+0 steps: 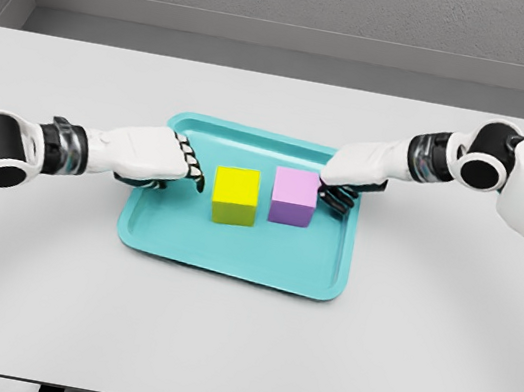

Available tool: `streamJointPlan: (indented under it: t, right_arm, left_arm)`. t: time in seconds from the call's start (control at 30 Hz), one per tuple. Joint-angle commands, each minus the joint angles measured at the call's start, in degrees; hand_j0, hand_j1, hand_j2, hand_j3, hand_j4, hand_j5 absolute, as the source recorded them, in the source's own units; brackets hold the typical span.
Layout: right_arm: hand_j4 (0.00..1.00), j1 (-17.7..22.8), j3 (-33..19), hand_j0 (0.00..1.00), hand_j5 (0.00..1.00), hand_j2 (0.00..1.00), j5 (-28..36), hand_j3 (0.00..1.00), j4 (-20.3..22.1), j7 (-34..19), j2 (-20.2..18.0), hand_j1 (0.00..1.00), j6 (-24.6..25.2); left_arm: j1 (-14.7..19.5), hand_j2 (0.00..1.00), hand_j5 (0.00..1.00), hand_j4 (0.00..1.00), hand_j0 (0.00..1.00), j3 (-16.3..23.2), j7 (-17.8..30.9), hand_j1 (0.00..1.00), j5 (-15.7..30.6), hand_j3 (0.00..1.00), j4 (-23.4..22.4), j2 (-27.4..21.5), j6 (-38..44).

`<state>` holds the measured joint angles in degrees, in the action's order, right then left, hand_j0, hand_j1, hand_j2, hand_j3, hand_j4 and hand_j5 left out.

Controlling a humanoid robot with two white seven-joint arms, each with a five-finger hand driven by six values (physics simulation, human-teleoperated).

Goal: Push two cubes

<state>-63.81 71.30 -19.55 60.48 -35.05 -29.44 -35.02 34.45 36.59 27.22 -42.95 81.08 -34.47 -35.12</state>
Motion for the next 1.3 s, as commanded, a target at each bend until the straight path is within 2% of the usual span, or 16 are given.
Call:
streamJointPlan:
  t: [0.0, 0.27, 0.37, 0.83, 1.13, 1.27]
  right_arm:
    - [0.11, 0.0, 0.1, 0.11, 0.11, 0.11, 0.0, 0.11, 0.2, 0.0, 0.5, 0.11, 0.0]
    - [0.11, -0.3, 0.8, 0.11, 0.11, 0.11, 0.0, 0.11, 0.3, 0.0, 0.6, 0.11, 0.0]
    - [0.11, -0.3, 0.9, 0.11, 0.11, 0.11, 0.0, 0.11, 0.5, 0.0, 0.6, 0.11, 0.0]
    - [0.12, -0.4, 1.1, 0.12, 0.12, 0.12, -0.1, 0.12, -0.3, 0.0, 0.5, 0.12, 0.0]
    - [0.12, -2.9, 0.6, 0.12, 0.12, 0.12, -2.4, 0.12, -5.6, 0.0, 1.2, 0.12, 0.0]
    - [0.12, -3.7, 0.9, 0.12, 0.12, 0.12, -3.8, 0.12, -5.8, 0.0, 4.5, 0.12, 0.0]
  left_arm:
    - [0.1, 0.67, 0.67, 0.67, 0.67, 0.0, 0.0, 0.67, 0.3, 0.67, -0.4, 0.5, 0.1]
    - [0.2, 0.67, 0.67, 0.67, 0.67, 0.1, 0.0, 0.67, 0.3, 0.67, -0.4, 2.4, 0.1]
    - [0.2, 0.67, 0.67, 0.67, 0.67, 0.1, 1.5, 0.67, 0.6, 0.67, -0.3, 3.1, 0.1]
    - [0.6, 0.67, 0.67, 0.67, 0.67, -0.1, 3.2, 0.67, 0.6, 0.67, -0.5, 3.4, 0.1]
    - [1.0, 0.67, 0.67, 0.67, 0.67, -0.5, 4.2, 0.67, 1.1, 0.67, -0.3, 2.7, 0.1]
    - [0.5, 0.67, 0.67, 0.67, 0.67, -0.7, 4.2, 0.67, 3.5, 0.67, 0.1, 1.7, 0.1]
